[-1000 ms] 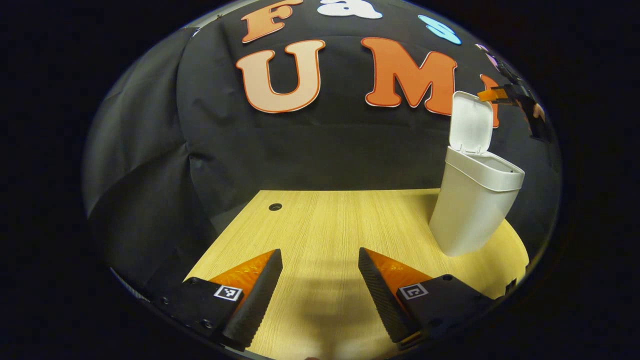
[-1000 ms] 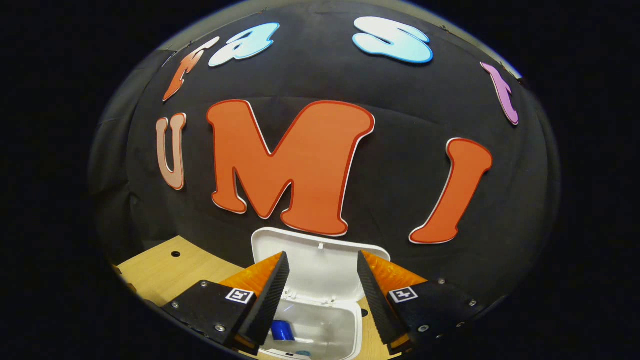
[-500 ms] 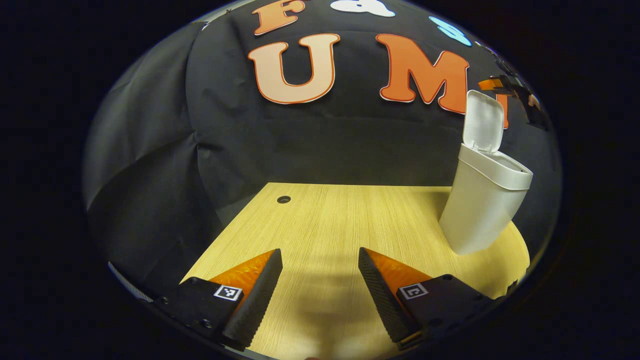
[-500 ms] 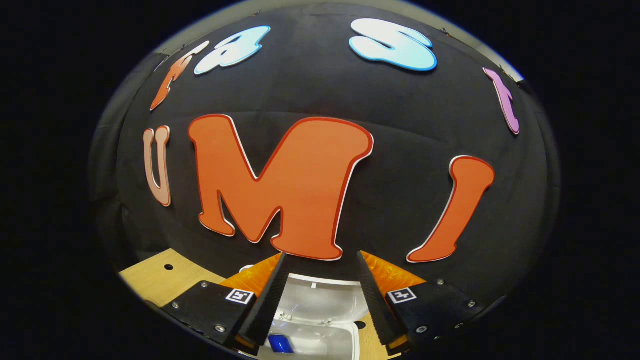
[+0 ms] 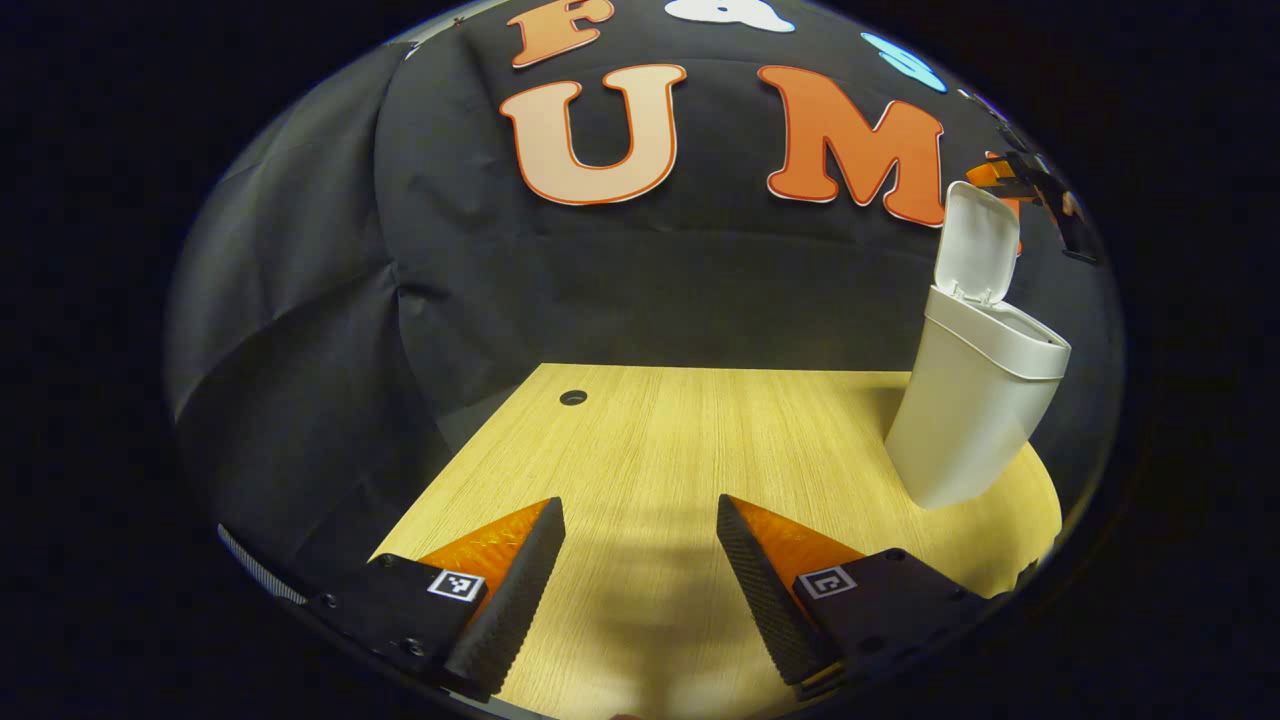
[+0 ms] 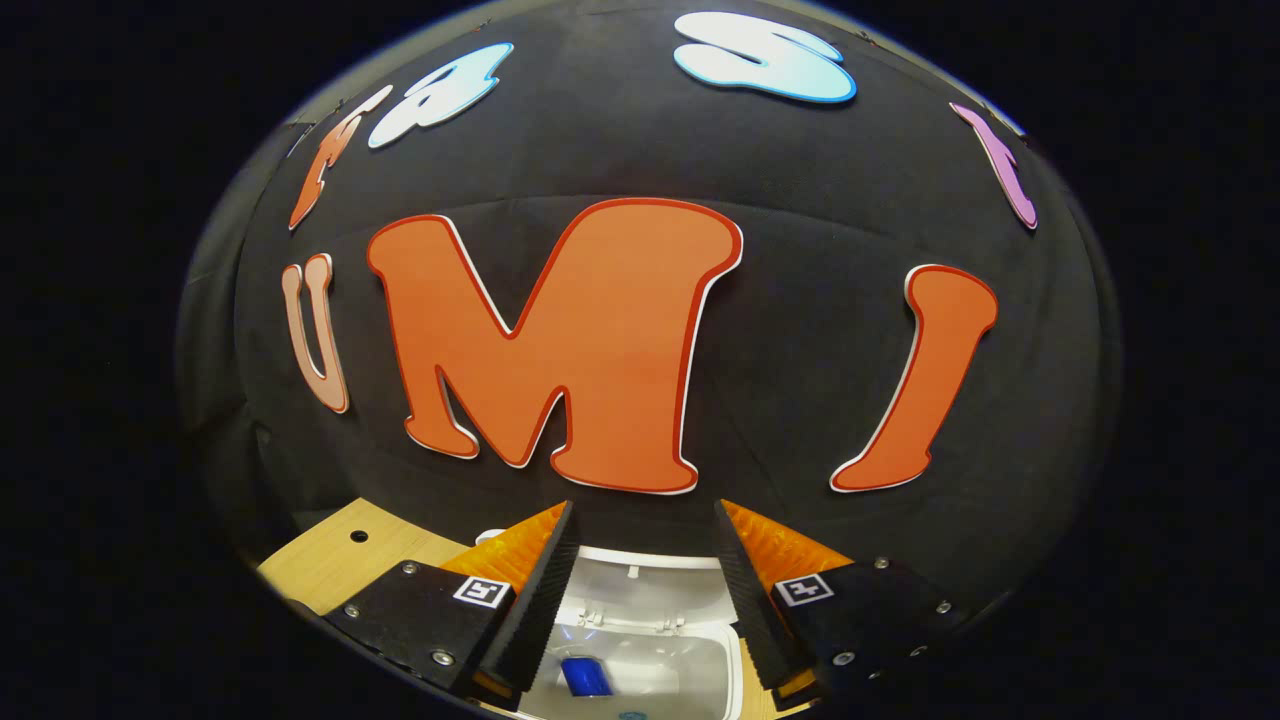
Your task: Press the lid of the desktop garbage bin to open it, pick up the crumpled paper on the desktop and throw it into the bin, then pick up the pop can on the desktop and drop it into the bin, and finally close the garbage bin lid.
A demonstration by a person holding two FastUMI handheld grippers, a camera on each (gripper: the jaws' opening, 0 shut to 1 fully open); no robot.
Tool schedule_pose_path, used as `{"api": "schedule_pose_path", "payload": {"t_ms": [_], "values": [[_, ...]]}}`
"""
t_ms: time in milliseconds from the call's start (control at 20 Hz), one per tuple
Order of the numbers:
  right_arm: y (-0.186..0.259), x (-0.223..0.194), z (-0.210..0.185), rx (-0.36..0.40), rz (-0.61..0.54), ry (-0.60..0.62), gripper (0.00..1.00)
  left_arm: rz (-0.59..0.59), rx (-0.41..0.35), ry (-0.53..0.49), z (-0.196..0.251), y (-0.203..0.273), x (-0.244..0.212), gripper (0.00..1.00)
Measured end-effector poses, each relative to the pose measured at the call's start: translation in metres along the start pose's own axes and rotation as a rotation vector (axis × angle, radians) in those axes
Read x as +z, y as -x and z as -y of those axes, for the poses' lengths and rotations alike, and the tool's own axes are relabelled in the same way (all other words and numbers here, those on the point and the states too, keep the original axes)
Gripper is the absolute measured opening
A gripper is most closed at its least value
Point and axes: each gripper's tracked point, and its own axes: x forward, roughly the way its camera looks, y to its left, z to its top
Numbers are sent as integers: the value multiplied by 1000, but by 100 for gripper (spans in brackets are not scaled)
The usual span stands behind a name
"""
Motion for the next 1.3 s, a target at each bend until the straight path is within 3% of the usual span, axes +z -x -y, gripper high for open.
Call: {"api": "schedule_pose_path", "payload": {"t_ms": [300,600,1300], "values": [[30,-18,-4,1,-7,0,81,15,-52,-37,17,-2,4,98],[54,-62,-11,-7,-82,33,82,18,-89,-45,23,-4,4,98],[95,-149,-25,-11,-245,-35,82,5,-201,-103,55,-10,3,98]]}}
